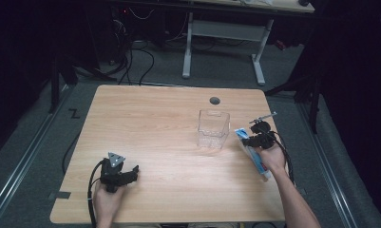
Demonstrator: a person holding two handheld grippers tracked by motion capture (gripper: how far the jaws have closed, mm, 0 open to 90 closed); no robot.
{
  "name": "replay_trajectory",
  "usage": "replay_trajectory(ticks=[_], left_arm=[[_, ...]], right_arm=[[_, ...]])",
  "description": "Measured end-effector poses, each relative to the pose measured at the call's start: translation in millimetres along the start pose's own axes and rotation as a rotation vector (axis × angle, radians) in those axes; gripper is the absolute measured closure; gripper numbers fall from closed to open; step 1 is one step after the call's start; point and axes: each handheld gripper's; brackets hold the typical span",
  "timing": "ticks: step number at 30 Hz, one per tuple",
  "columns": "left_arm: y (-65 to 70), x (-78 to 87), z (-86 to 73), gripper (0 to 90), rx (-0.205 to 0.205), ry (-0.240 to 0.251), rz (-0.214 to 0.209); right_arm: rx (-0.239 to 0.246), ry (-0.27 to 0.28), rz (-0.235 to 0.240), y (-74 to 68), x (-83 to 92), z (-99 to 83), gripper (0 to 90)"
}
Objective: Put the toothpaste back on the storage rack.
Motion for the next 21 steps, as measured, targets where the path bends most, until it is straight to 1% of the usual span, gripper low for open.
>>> replay_trajectory(ticks=[3,4,6,12,13,15,21], left_arm=[[0.0,0.0,0.0,22.6,0.0,0.0,0.0],[0.0,0.0,0.0,22.6,0.0,0.0,0.0],[0.0,0.0,0.0,22.6,0.0,0.0,0.0],[0.0,0.0,0.0,22.6,0.0,0.0,0.0],[0.0,0.0,0.0,22.6,0.0,0.0,0.0],[0.0,0.0,0.0,22.6,0.0,0.0,0.0],[0.0,0.0,0.0,22.6,0.0,0.0,0.0]], right_arm=[[-0.005,0.028,0.023,1.9,7.6,-1.7,72.9],[-0.009,0.036,0.04,3.0,11.5,-3.0,73.4],[-0.011,0.039,0.048,3.4,12.6,-3.4,73.6],[-0.013,0.078,0.081,6.0,21.4,-7.0,74.6],[-0.017,0.094,0.093,6.8,24.6,-7.8,74.8],[-0.019,0.099,0.098,7.0,26.0,-8.0,74.9],[-0.012,0.144,0.131,6.0,39.0,-10.0,75.1]])
Point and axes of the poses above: each handheld gripper's, and its own axes: x roughly backward along the jaws, z roughly out of its top, y roughly to its right, and after that the axes turned 8 degrees about -x, right-handed
